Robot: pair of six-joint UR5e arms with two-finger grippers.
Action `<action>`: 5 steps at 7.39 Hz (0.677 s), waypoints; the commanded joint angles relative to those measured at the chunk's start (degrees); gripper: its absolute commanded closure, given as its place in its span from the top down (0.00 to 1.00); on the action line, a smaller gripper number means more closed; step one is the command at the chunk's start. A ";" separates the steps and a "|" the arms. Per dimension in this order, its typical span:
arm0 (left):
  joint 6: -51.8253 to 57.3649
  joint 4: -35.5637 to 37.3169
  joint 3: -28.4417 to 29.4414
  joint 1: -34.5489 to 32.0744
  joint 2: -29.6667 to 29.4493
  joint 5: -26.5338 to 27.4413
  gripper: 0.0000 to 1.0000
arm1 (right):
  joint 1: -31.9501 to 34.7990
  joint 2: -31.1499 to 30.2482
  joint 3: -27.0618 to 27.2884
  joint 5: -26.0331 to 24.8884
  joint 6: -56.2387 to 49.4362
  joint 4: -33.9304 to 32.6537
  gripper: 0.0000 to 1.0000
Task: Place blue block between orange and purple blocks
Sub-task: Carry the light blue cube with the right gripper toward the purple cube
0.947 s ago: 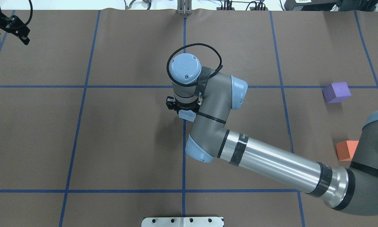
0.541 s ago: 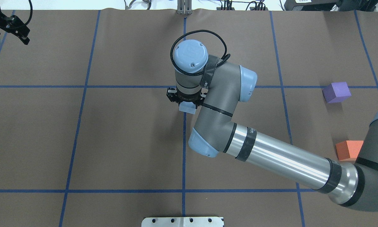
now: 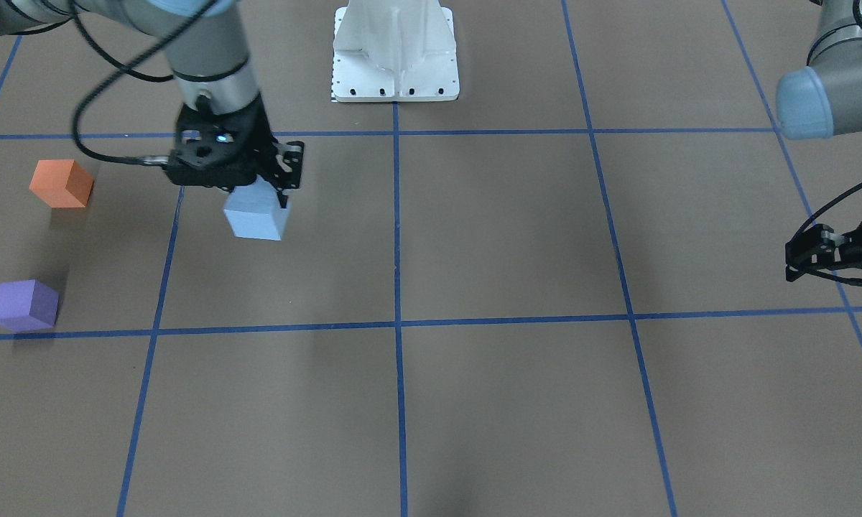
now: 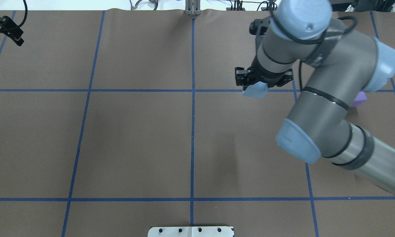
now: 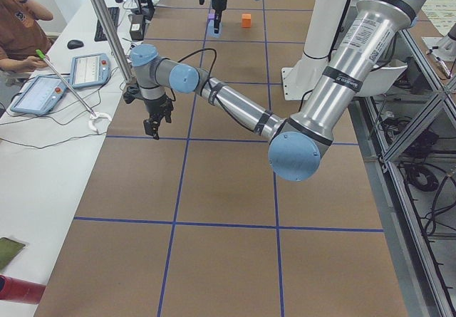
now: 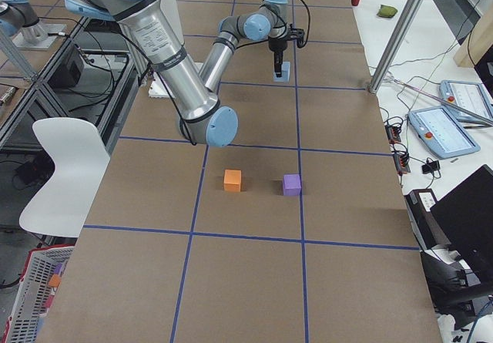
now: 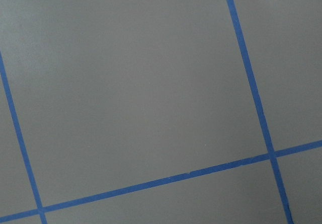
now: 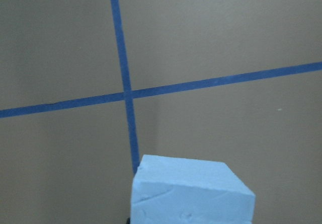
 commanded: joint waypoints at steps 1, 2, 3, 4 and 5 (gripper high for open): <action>4.95 -1.23 1.34 -3.72 2.45 0.67 1.00 | 7.75 -12.43 7.34 3.70 -16.40 -0.04 0.00; 12.80 -1.59 1.35 -5.75 5.68 1.12 1.00 | 9.69 -15.60 7.26 3.88 -22.64 0.14 0.00; 14.27 -4.12 1.70 -7.42 8.67 1.12 1.00 | 11.63 -18.94 7.26 3.89 -26.18 0.66 0.00; 16.29 -7.63 1.96 -8.74 9.83 2.08 1.00 | 12.00 -23.58 7.26 3.89 -26.56 5.54 0.00; 16.75 -7.66 2.40 -8.67 9.93 3.74 1.00 | 12.09 -30.77 6.65 4.06 -26.48 14.81 0.00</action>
